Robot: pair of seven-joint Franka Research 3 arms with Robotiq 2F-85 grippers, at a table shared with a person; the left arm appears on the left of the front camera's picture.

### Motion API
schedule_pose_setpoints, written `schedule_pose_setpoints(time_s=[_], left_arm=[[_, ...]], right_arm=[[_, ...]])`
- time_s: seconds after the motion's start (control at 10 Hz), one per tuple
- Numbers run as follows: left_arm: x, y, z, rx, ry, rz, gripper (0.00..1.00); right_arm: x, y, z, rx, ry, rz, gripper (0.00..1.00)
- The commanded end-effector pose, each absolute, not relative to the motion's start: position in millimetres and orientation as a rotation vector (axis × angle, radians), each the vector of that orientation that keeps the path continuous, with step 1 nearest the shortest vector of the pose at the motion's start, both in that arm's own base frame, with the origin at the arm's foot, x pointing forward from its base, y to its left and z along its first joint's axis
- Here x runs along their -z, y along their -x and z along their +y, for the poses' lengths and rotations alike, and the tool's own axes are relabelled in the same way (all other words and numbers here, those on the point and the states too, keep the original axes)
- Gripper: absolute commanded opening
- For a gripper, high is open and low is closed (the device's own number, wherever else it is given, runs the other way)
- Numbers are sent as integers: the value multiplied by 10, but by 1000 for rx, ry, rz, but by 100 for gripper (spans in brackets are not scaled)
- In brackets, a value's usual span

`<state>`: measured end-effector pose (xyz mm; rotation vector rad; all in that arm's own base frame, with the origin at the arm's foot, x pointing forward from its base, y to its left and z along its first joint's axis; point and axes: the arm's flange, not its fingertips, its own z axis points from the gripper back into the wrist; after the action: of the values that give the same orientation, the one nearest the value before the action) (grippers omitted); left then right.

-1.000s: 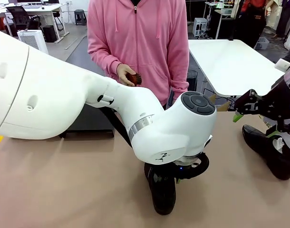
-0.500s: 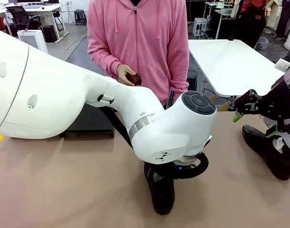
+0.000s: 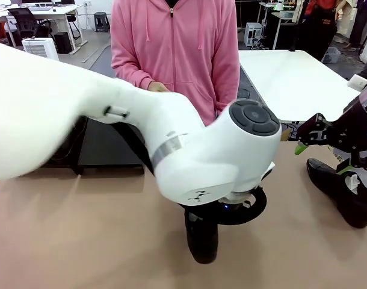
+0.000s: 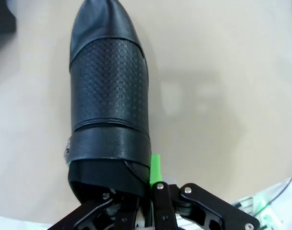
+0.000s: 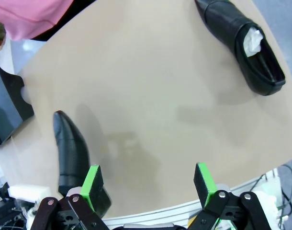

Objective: Organize the shoes by placing them on the stand.
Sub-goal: Place the Shoe from the middle of the table onto the Shoes Stand.

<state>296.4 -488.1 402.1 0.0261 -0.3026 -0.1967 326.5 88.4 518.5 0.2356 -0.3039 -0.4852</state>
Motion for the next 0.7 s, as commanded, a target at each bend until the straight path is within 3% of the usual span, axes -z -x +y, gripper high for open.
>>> schedule_pose_setpoints(time_s=[0.0,0.3,0.6], left_arm=[[-4261,-2958,-4234,238,29,-510,0],[-4590,-3415,-3198,96,-4,-726,0],[-4983,-3984,-2524,67,-42,-795,0]], right_arm=[[-5193,-3279,871,466,-242,-316,100],[-5193,-3279,871,466,-242,-316,100],[-5193,-3279,871,466,-242,-316,100]])
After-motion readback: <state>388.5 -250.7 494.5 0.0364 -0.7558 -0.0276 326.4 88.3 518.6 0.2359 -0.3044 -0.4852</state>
